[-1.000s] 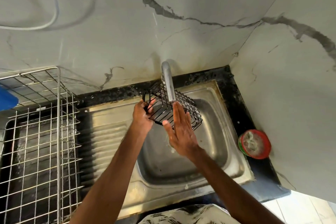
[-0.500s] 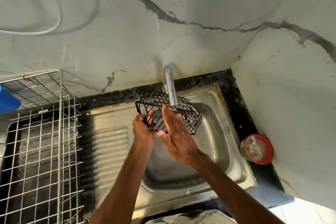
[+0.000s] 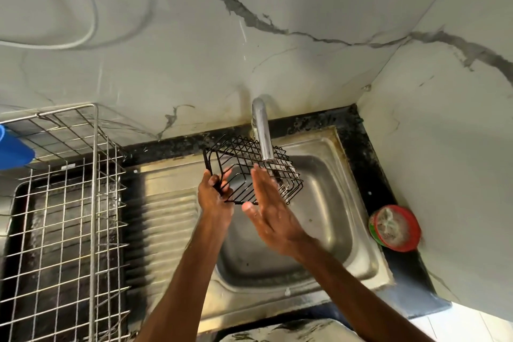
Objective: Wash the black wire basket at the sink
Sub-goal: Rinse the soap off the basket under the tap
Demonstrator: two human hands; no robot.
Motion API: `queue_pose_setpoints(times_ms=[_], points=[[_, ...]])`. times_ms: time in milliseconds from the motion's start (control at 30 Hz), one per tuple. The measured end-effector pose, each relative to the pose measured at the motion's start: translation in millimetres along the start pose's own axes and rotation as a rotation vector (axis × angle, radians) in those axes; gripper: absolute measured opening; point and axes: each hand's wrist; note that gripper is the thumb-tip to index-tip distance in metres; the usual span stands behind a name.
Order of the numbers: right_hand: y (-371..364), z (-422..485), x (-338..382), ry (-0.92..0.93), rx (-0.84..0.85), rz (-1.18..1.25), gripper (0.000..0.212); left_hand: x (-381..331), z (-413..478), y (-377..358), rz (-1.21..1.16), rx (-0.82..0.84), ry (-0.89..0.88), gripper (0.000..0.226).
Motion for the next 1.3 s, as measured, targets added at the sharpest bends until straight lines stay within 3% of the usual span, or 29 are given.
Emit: queue_pose_setpoints(times_ms=[133,233,333,367,433,533,667,767,867,900,1033,1100,1200,1300], points=[[8,30,-6,0.091,-0.05,0.027,0.067,-6,-3,3,-0.023,0.006,0.026,0.071],[18,53,-48,-0.064,-0.105,0.101,0.053,-9,-5,7,-0.026,0.023,0.028,0.071],[27,46,-77,-0.264,-0.003,0.013,0.084,-9,-3,12,-0.025,0.021,0.027,0.071],[26,39,-75,-0.301,0.051,-0.018,0.085,-9,-1,13,-0.029,0.014,0.028,0.069],[17,21,-52,-0.23,0.097,-0.047,0.081,-8,3,17,-0.037,0.025,0.031,0.067],[3,15,-13,0.047,0.078,-0.057,0.076,-6,1,20,-0.019,0.041,0.04,0.065],[9,50,-37,0.12,-0.065,0.034,0.051,-10,-6,23,-0.017,0.068,0.043,0.065],[25,63,-84,-0.131,-0.133,0.115,0.045,-13,-8,26,-0.066,0.096,0.04,0.067],[48,62,-97,-0.525,-0.203,0.438,0.08,-15,-10,26,-0.082,0.111,0.026,0.064],[53,61,-100,-0.597,-0.199,0.585,0.08,-14,-11,27,-0.081,0.123,0.023,0.063],[58,55,-116,-0.681,-0.032,1.028,0.054,-14,-13,29,-0.02,0.17,-0.001,0.06],[56,56,-120,-0.743,-0.005,1.062,0.064,-16,-17,27,0.081,0.125,-0.054,0.049],[53,59,-116,-0.8,-0.027,1.098,0.075,-18,-16,27,0.479,-0.01,-0.285,0.034],[55,57,-117,-0.764,-0.101,1.121,0.067,-22,-15,24,0.741,0.065,-0.417,0.04]])
Point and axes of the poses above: each hand's wrist, its own z-axis towards the middle knuckle, its own y-axis out of the back of the hand, x = y × z, and after that the axes turned 7 degrees about z, right-handed
